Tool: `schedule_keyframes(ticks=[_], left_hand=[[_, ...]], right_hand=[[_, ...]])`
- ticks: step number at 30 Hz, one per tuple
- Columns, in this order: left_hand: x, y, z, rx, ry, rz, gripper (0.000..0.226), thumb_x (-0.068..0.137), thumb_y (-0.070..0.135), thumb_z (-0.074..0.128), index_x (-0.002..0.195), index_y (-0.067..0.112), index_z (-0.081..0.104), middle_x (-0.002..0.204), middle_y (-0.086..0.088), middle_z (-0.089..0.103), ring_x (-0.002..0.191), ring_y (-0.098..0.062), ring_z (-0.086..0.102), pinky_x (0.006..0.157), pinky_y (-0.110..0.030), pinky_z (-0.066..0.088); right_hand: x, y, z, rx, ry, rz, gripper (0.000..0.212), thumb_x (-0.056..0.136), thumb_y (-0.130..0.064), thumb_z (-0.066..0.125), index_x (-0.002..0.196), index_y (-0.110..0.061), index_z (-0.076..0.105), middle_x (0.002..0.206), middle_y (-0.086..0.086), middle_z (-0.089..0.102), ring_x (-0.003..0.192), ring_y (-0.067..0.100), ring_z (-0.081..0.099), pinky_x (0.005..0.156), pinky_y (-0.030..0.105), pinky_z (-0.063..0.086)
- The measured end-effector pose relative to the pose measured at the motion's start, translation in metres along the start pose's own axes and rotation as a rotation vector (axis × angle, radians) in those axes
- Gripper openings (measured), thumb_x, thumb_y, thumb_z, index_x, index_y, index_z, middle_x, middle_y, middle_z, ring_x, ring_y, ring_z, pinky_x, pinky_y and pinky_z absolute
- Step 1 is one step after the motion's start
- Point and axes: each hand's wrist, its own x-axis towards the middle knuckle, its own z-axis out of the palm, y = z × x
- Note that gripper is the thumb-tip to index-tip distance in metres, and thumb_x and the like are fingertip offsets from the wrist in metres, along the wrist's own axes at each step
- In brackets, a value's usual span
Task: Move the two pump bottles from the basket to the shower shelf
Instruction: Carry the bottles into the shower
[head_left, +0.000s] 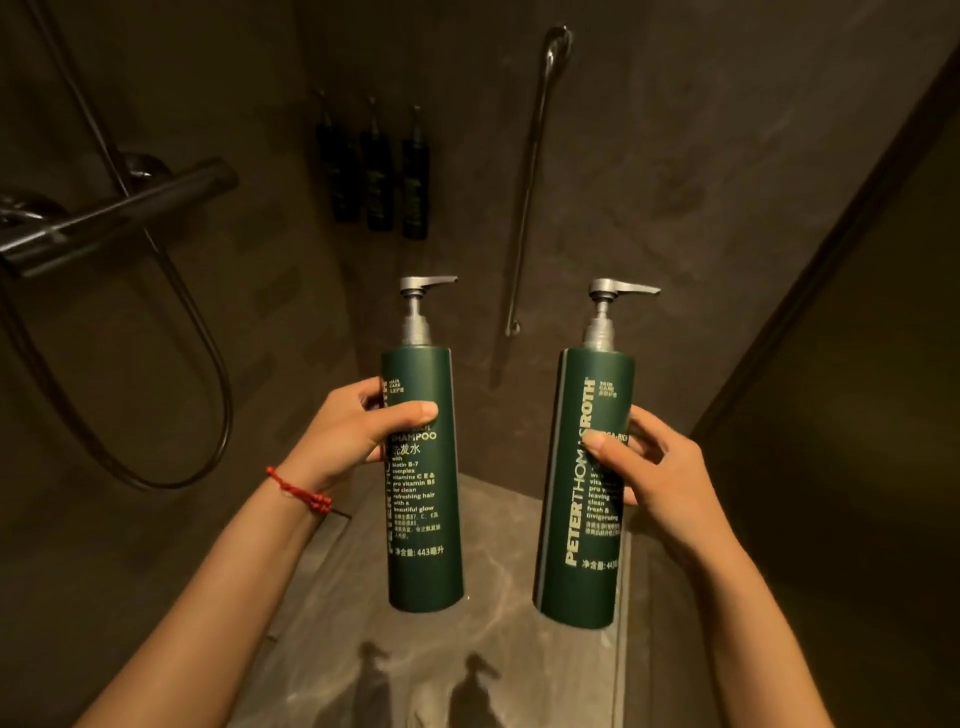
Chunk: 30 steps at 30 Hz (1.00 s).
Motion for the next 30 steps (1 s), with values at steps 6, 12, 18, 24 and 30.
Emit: schedule_keyframes(ticks=[6,12,18,24,30], left_hand=[[0.088,0.027,-0.047,0.014,0.104,0.066,0.028,0.072,0.001,0.065,0.1,-0.003,0.06,0.07,-0.005,0.063,0.039,0.001,0.056,0.037,-0.008,0.038],[0.127,0.043,-0.097,-0.019,0.292,0.075,0.027,0.067,0.006,0.071,0.093,0.009,0.064,0.059,0.009,0.07,0.054,-0.002,0.064,0.042,-0.011,0.045],[0.118,0.056,-0.135,-0.06,0.603,0.12,0.035,0.053,0.019,0.074,0.086,0.016,0.064,0.065,0.006,0.071,0.061,-0.004,0.067,0.051,-0.015,0.052],[0.074,0.062,-0.154,-0.048,0.957,0.152,0.039,0.052,0.014,0.079,0.088,0.013,0.064,0.081,-0.002,0.068,0.065,-0.005,0.066,0.058,-0.017,0.054],[0.03,0.06,-0.143,-0.035,1.247,0.176,0.023,0.067,0.007,0.069,0.088,0.014,0.064,0.073,0.005,0.07,0.066,-0.006,0.066,0.057,-0.016,0.053]], right_hand=[[0.121,-0.009,0.042,0.017,-0.094,-0.029,0.029,0.07,-0.021,0.07,0.097,-0.027,0.064,0.084,-0.016,0.074,0.079,0.004,0.069,0.056,0.013,0.05],[0.213,-0.02,0.098,0.04,-0.297,-0.068,0.036,0.064,-0.026,0.077,0.097,-0.028,0.065,0.086,-0.016,0.074,0.079,0.003,0.069,0.055,0.013,0.05],[0.281,-0.033,0.175,0.05,-0.633,-0.122,0.029,0.064,-0.031,0.071,0.093,-0.037,0.066,0.087,-0.016,0.074,0.081,0.005,0.069,0.058,0.013,0.05],[0.309,-0.053,0.25,0.069,-1.01,-0.183,0.036,0.055,-0.039,0.069,0.09,-0.035,0.061,0.081,-0.02,0.073,0.079,0.001,0.068,0.056,0.011,0.05],[0.294,-0.062,0.305,0.097,-1.356,-0.199,0.039,0.058,-0.033,0.078,0.091,-0.035,0.058,0.076,-0.029,0.071,0.074,-0.003,0.067,0.053,0.01,0.049]])
